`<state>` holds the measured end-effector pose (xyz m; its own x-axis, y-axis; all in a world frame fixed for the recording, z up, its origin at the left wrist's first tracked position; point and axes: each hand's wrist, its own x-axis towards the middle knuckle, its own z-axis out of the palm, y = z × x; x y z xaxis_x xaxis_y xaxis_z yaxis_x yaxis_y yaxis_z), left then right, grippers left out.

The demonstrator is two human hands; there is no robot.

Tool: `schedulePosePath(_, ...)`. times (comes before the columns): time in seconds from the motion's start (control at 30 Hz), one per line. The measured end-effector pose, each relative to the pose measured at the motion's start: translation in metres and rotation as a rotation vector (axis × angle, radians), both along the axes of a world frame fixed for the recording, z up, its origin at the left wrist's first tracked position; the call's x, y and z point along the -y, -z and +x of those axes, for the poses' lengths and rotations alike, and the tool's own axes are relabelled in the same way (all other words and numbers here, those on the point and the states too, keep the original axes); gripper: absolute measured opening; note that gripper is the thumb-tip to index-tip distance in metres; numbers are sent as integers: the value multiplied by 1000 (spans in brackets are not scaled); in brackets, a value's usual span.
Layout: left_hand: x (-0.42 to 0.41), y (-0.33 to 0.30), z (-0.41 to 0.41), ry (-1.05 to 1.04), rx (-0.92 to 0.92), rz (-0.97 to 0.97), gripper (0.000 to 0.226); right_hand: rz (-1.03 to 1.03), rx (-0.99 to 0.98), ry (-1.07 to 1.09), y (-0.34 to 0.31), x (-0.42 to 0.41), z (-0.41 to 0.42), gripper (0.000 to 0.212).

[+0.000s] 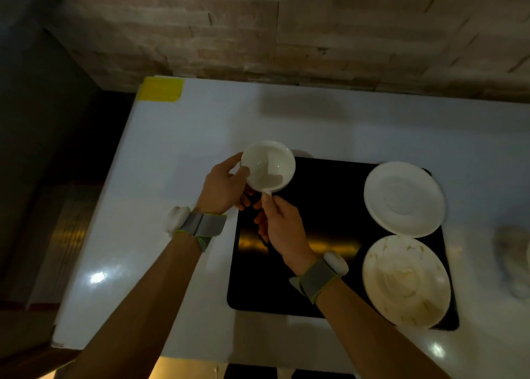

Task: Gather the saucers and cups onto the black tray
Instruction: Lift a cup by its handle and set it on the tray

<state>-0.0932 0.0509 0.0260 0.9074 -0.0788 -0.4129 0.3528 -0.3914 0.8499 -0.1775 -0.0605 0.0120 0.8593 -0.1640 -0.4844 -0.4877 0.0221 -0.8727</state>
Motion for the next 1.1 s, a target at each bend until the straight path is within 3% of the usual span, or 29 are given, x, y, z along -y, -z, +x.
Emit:
schedulePosePath(0.57, -1, -3, -8, -91, 31, 94, 40, -29, -33, -81, -11, 12, -3, 36)
schedulePosePath(0.73, 4, -15, -14, -187, 162, 128, 26, -27, 5, -89, -25, 32, -9, 33)
schedulePosePath(1.1, 116, -53, -26, 91, 269, 51, 20, -86, 157, 32, -58, 123, -37, 28)
